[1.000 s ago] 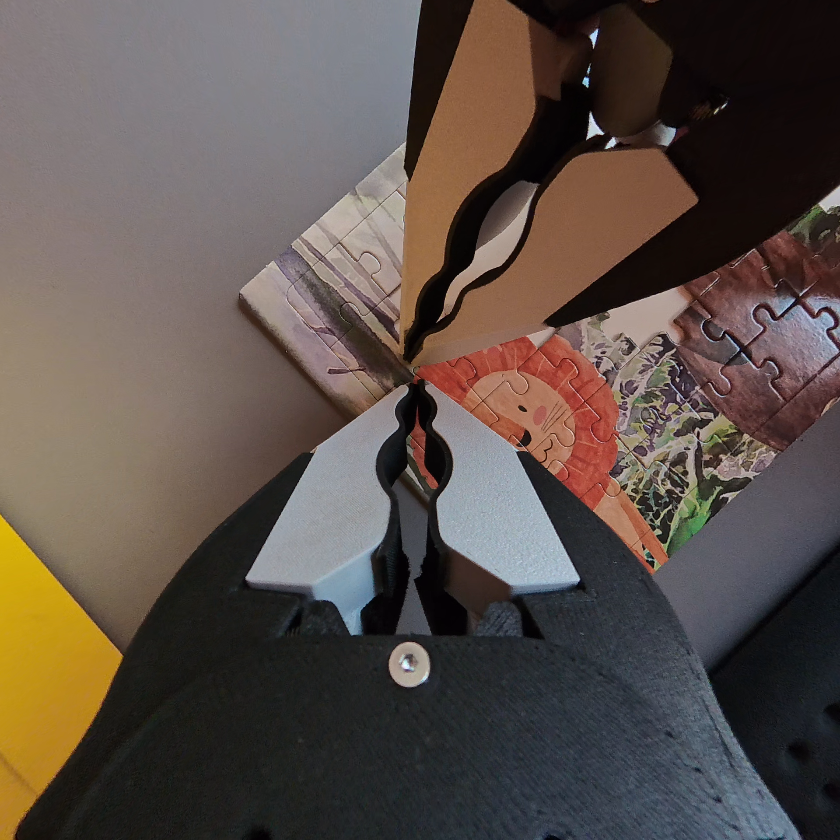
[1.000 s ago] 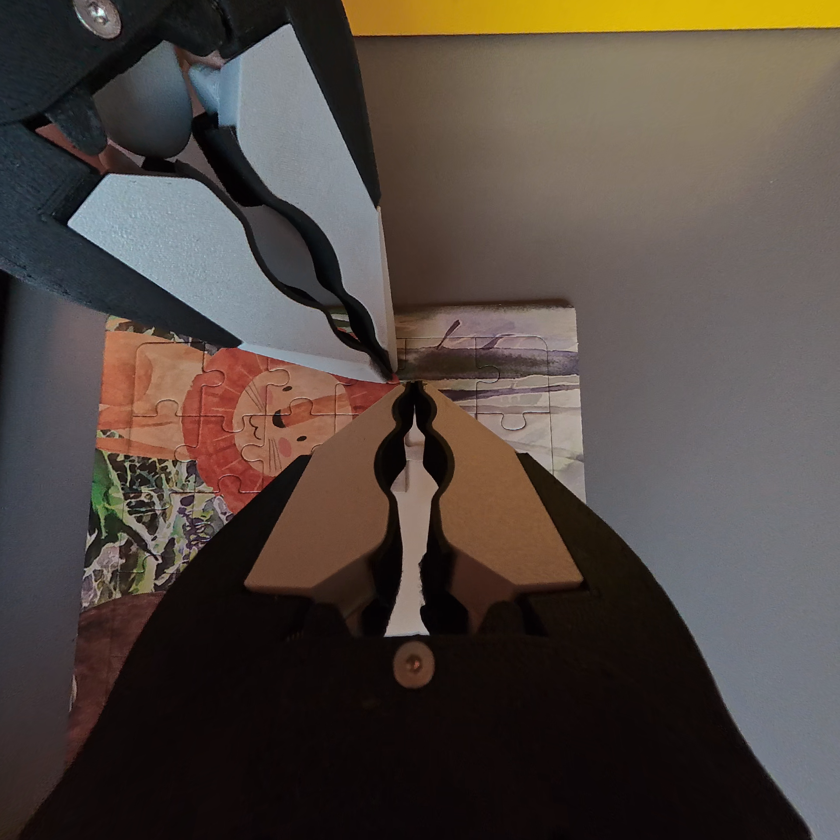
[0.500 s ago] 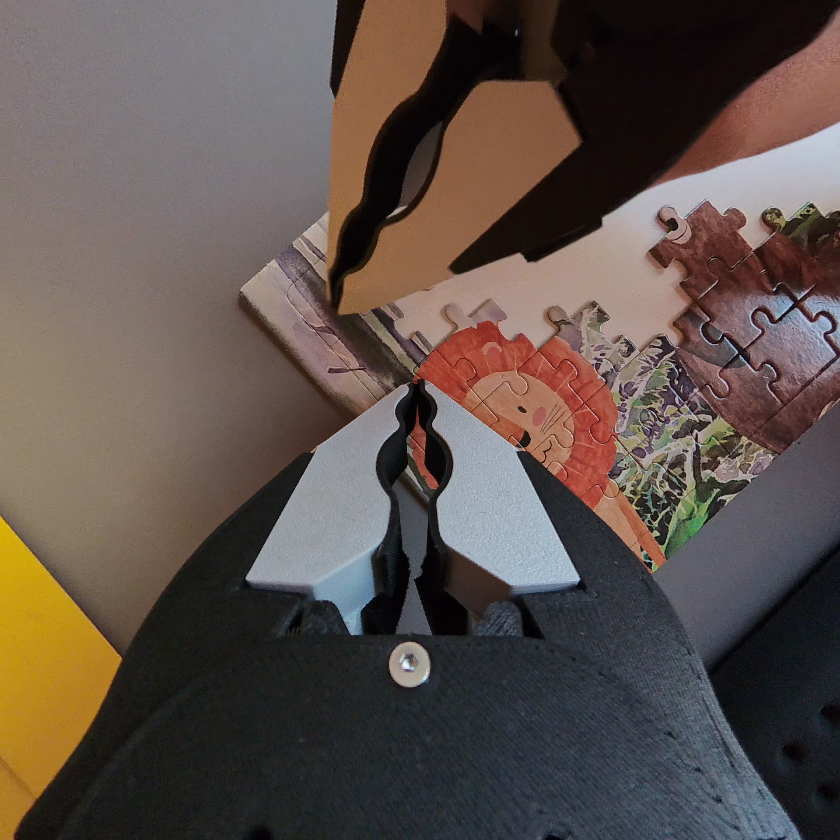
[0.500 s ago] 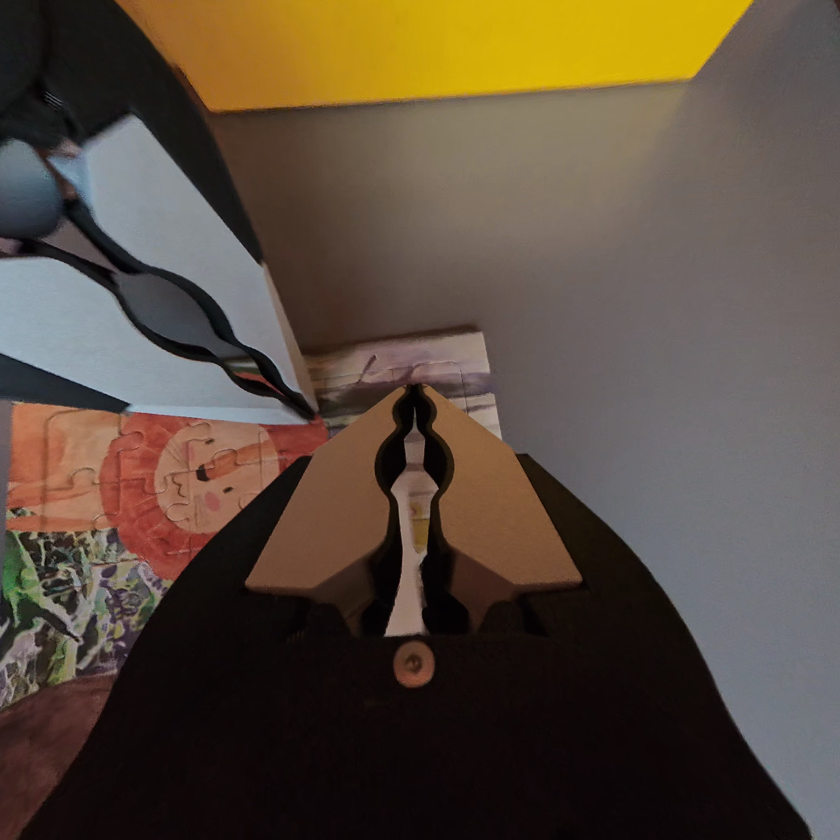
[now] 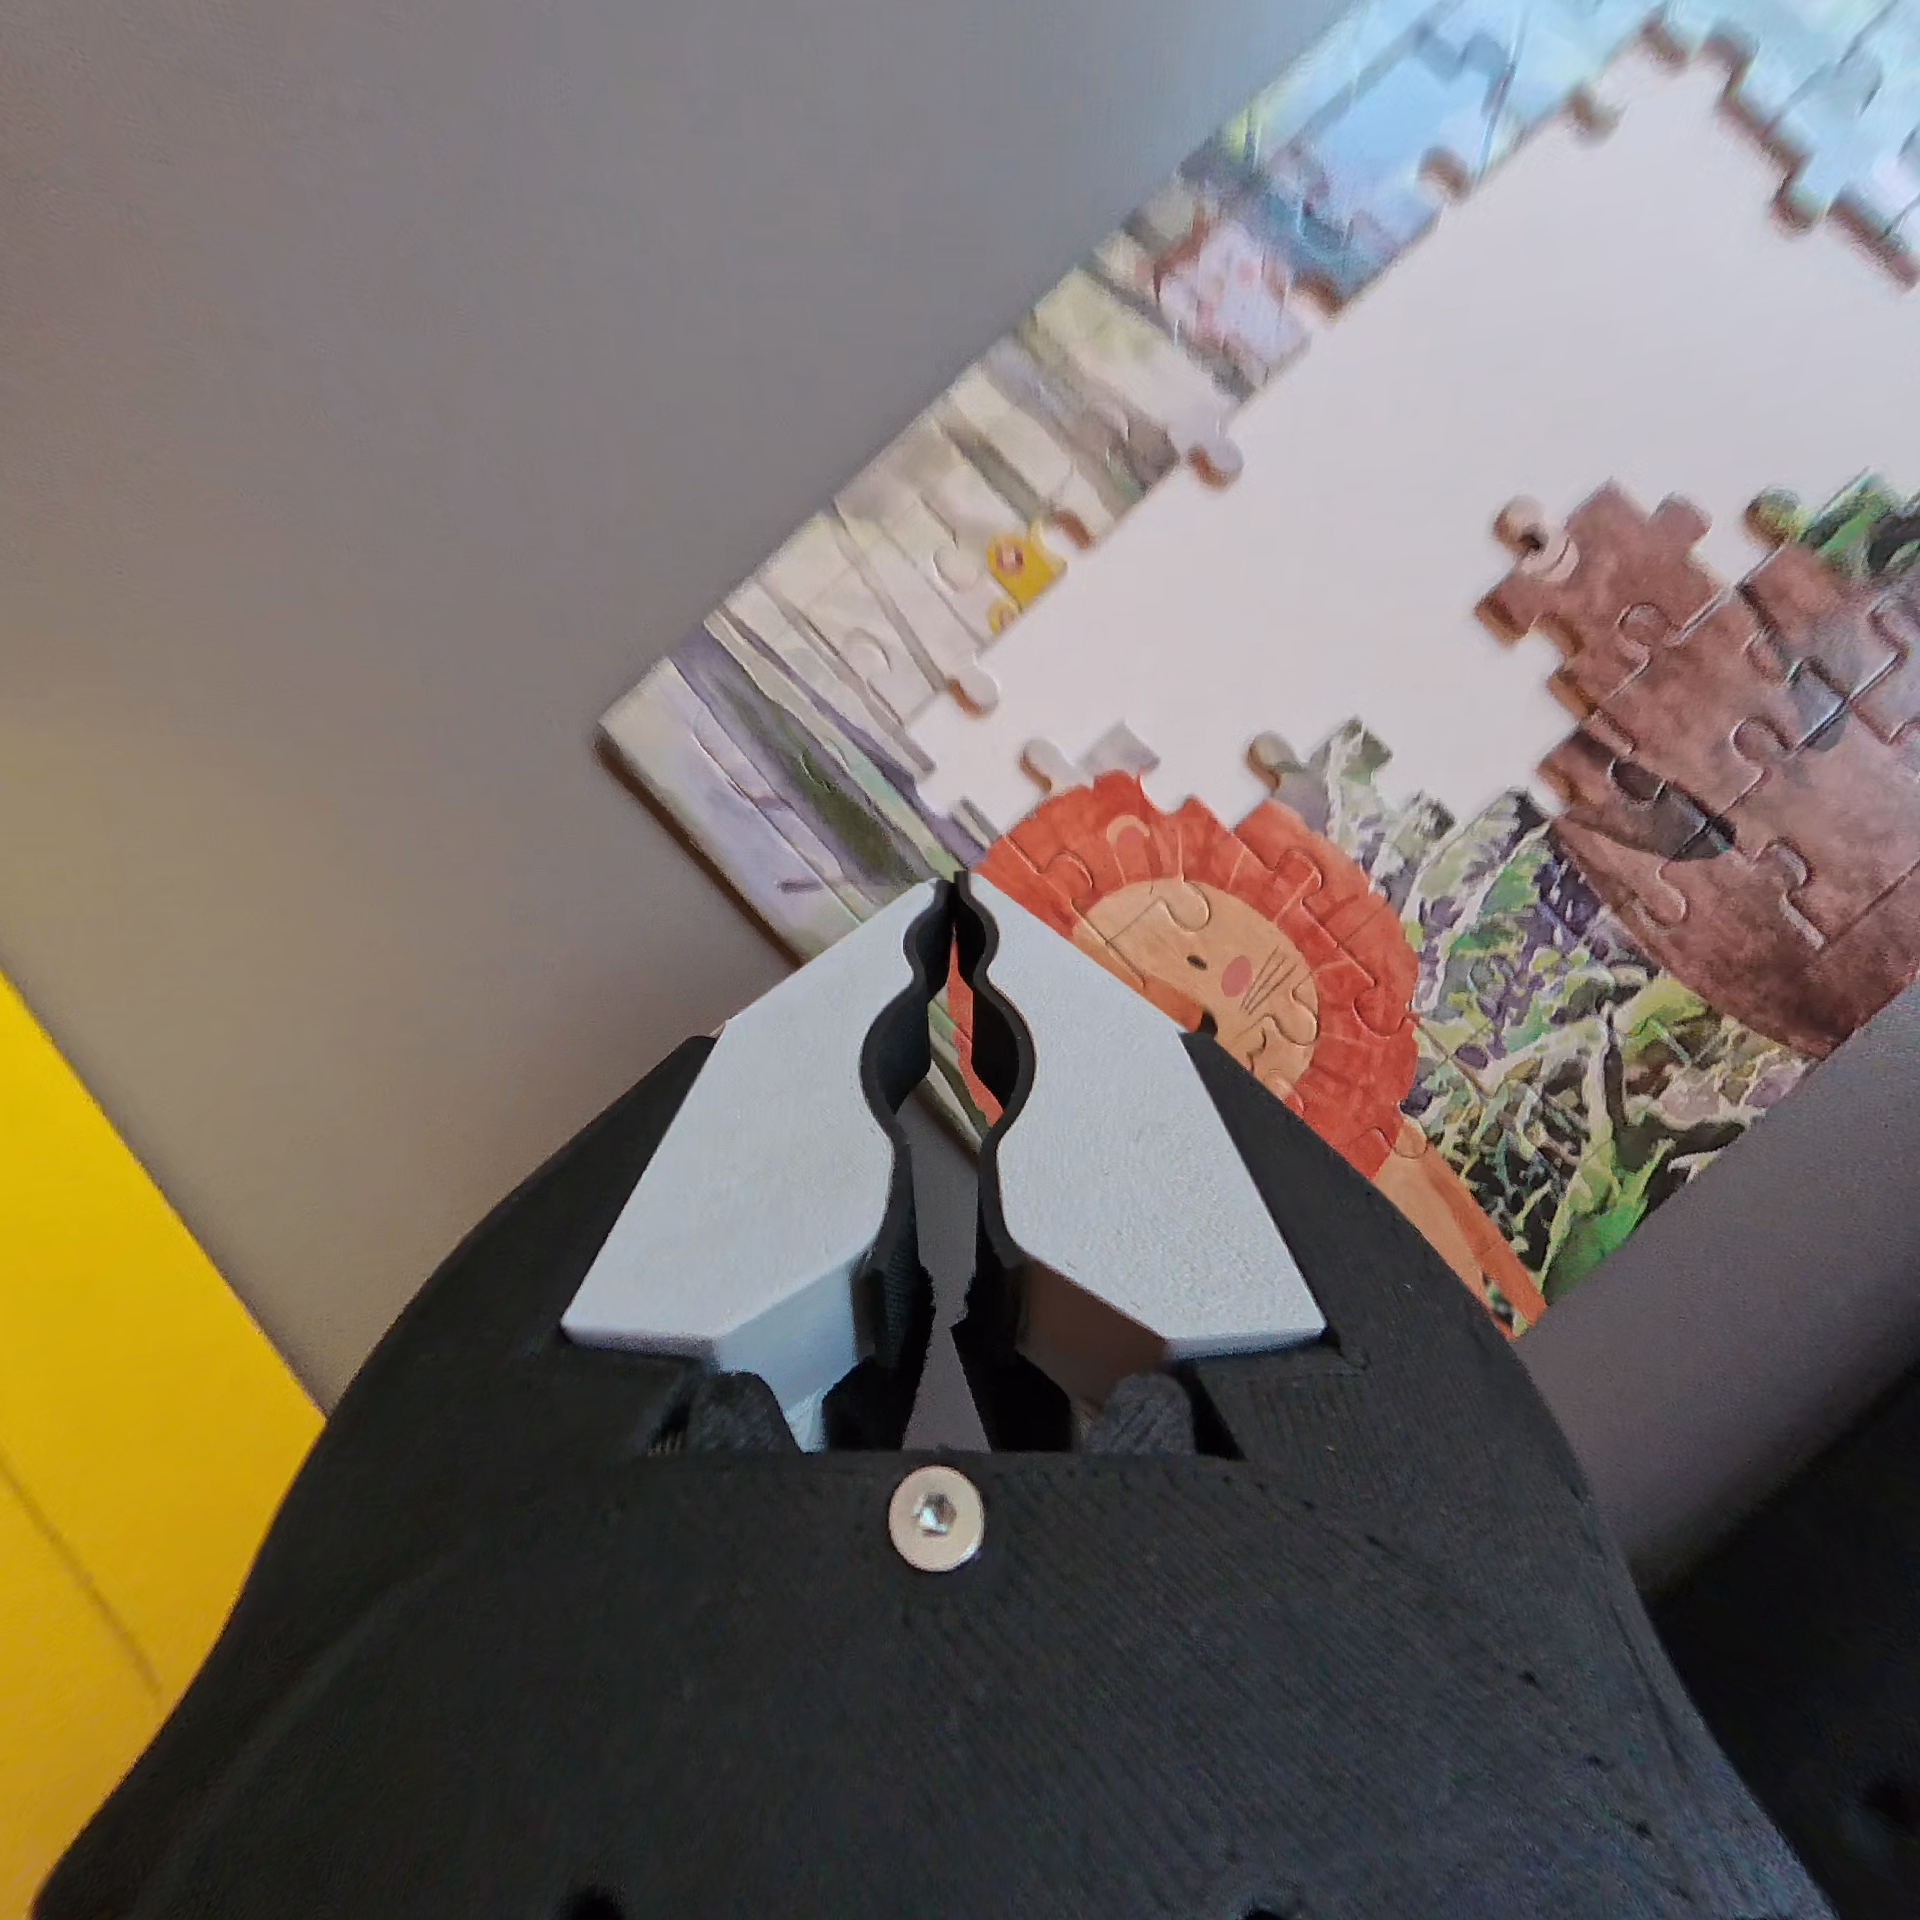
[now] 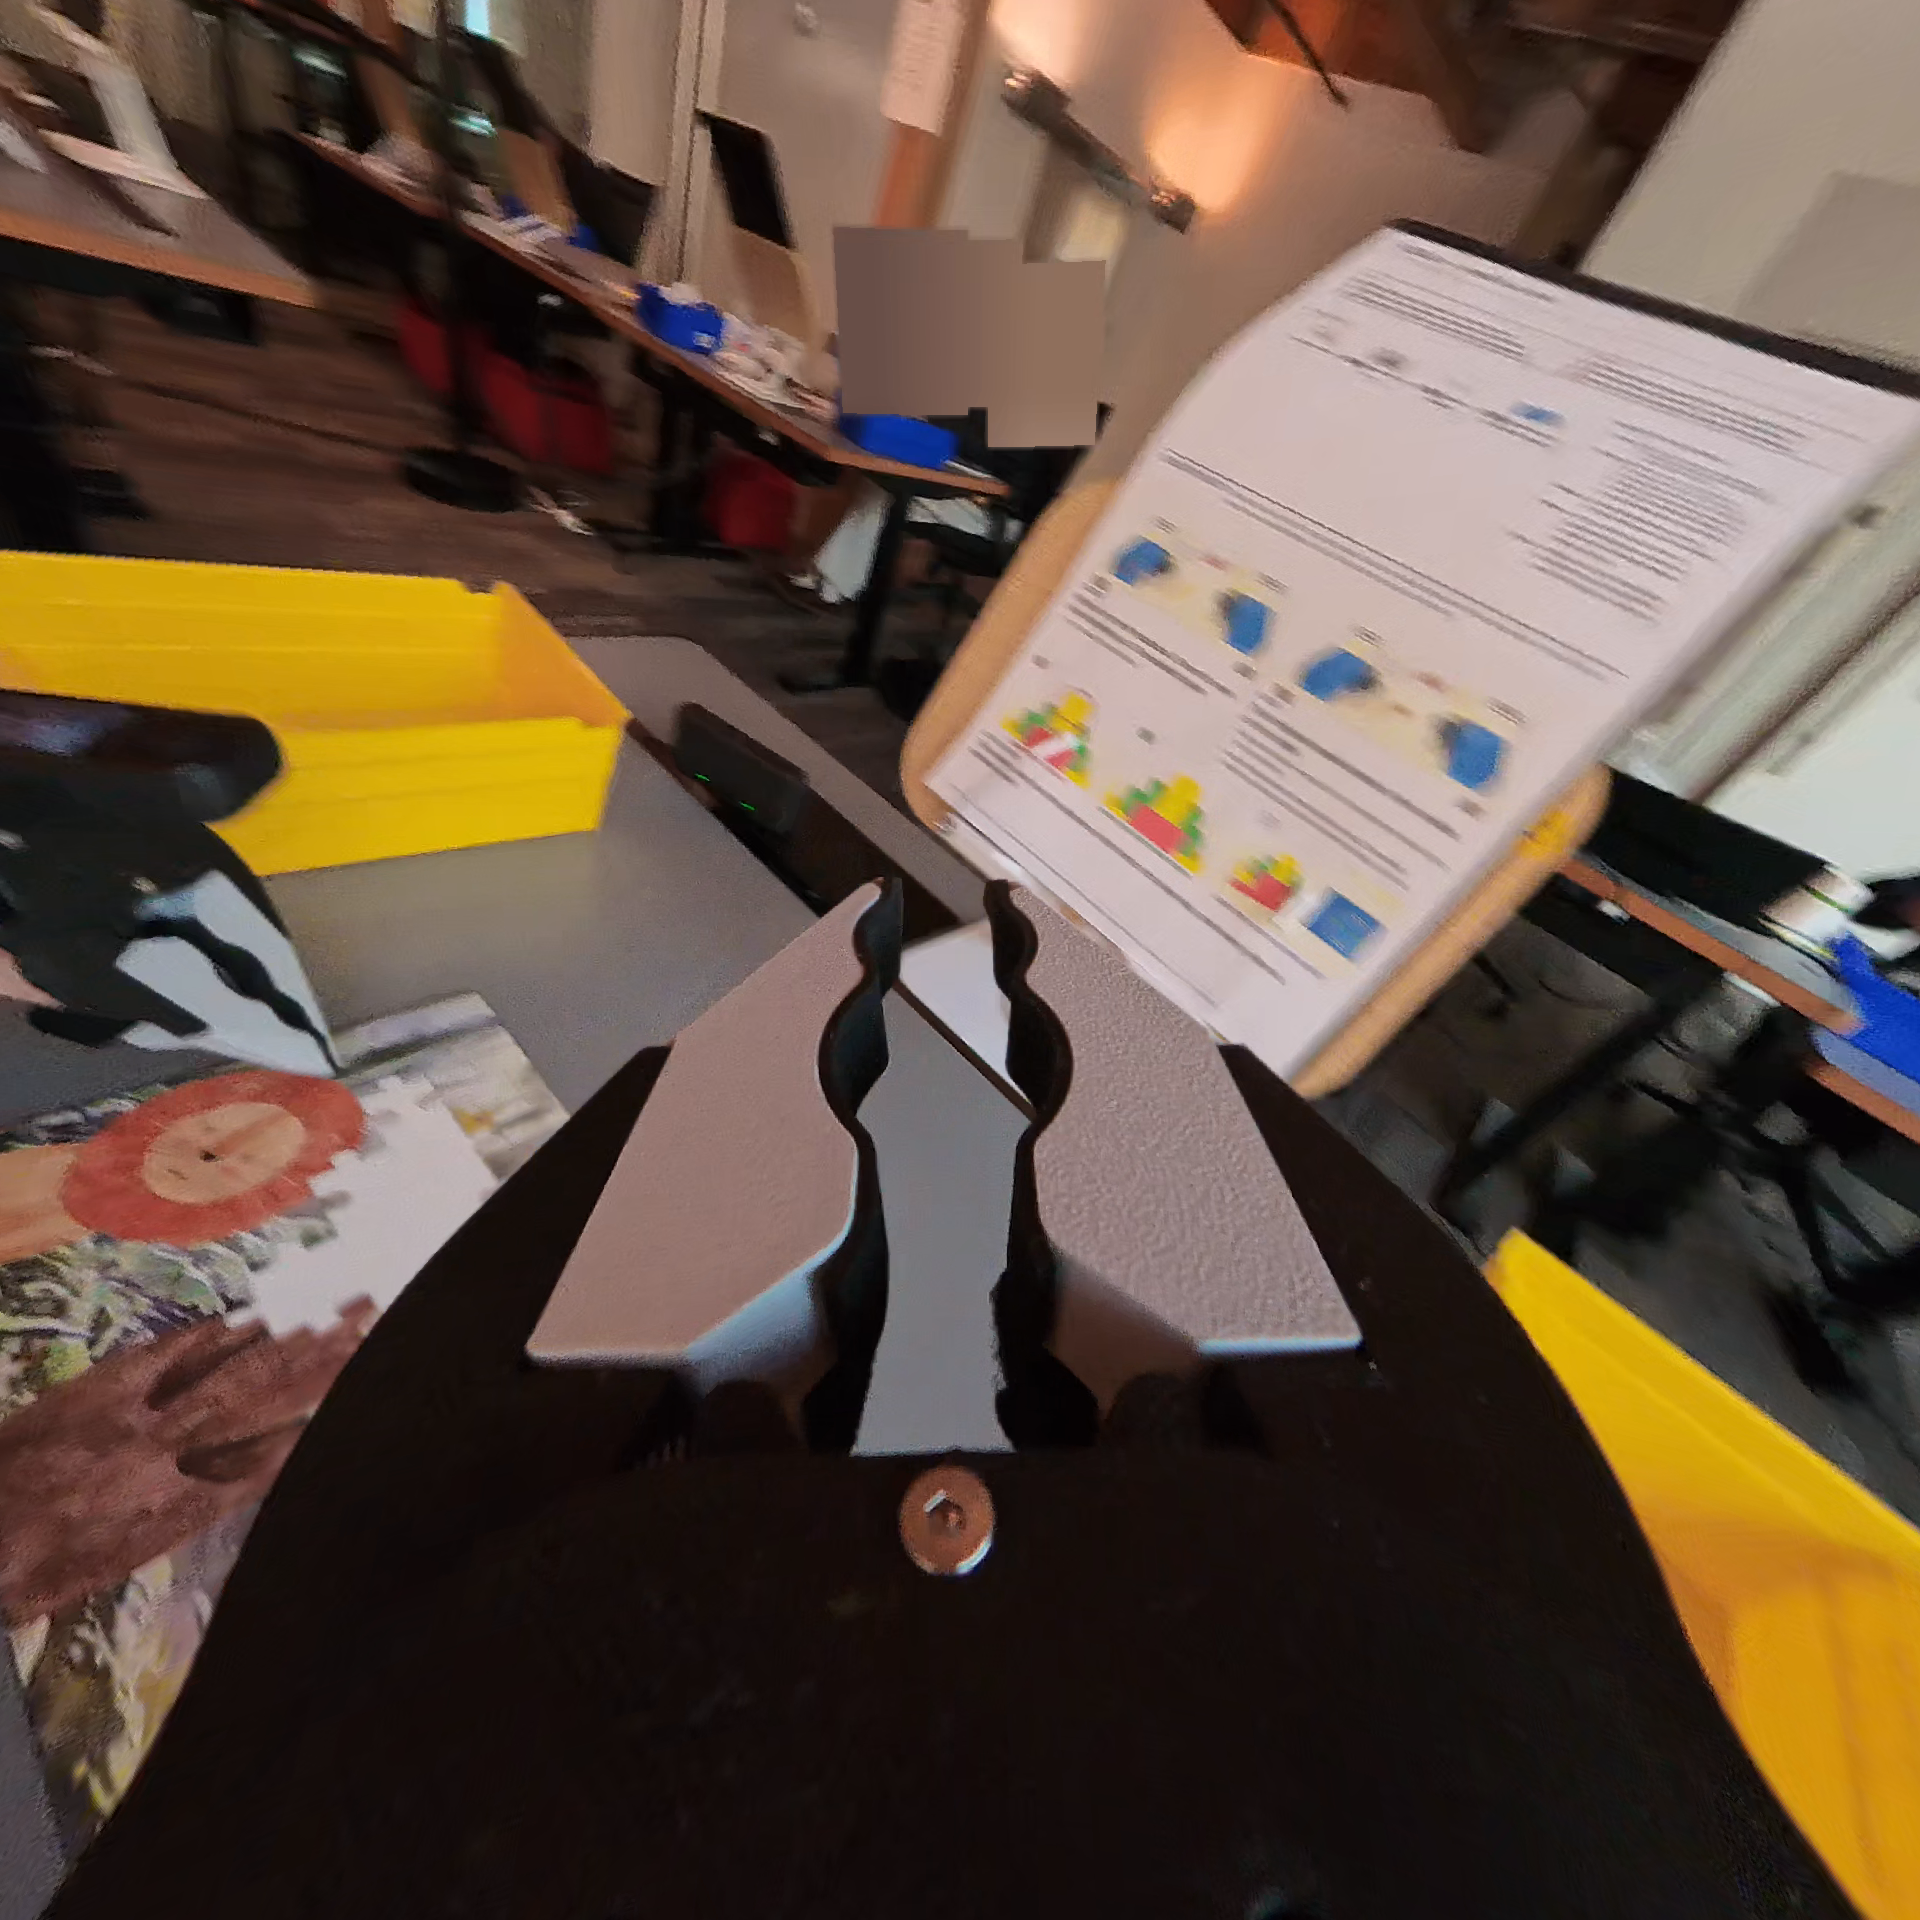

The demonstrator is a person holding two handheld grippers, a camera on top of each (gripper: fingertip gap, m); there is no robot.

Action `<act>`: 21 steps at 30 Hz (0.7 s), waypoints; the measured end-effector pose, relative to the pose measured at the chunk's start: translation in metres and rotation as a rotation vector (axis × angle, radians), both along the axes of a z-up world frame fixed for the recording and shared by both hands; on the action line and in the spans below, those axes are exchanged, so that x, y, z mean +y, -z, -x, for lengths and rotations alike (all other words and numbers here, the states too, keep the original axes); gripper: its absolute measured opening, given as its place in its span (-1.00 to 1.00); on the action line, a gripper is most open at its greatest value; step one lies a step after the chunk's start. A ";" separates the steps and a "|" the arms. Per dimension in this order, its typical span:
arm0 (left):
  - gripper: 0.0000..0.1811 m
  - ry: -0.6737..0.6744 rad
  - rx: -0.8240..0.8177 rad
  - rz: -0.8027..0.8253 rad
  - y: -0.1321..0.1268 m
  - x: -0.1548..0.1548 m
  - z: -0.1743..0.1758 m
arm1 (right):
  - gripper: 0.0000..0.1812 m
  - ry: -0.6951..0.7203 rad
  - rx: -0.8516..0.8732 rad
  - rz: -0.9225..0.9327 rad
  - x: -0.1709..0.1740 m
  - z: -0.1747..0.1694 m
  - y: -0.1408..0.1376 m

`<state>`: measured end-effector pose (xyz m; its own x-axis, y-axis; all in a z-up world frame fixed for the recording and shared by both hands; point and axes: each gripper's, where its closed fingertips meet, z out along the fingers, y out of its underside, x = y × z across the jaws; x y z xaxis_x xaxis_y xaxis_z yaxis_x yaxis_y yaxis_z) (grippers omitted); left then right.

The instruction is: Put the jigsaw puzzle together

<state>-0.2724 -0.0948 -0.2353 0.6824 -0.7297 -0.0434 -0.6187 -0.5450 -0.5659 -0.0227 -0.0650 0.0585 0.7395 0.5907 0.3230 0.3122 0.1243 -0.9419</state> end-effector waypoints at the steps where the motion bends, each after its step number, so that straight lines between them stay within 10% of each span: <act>1: -1.00 -0.001 -0.030 -0.054 -0.011 0.004 -0.003 | -0.83 0.040 0.024 -0.007 -0.007 -0.024 0.001; 9: -0.74 0.078 -0.329 -0.503 -0.192 0.034 -0.052 | -0.75 0.105 0.228 -0.053 -0.054 -0.113 -0.057; 14: -0.79 0.149 -0.534 -0.649 -0.292 0.019 -0.097 | -0.63 0.132 0.054 0.115 -0.040 -0.122 -0.018; 21: -0.71 0.123 -0.655 -0.859 -0.319 0.019 -0.085 | -0.65 0.076 -0.053 0.304 -0.014 -0.125 0.057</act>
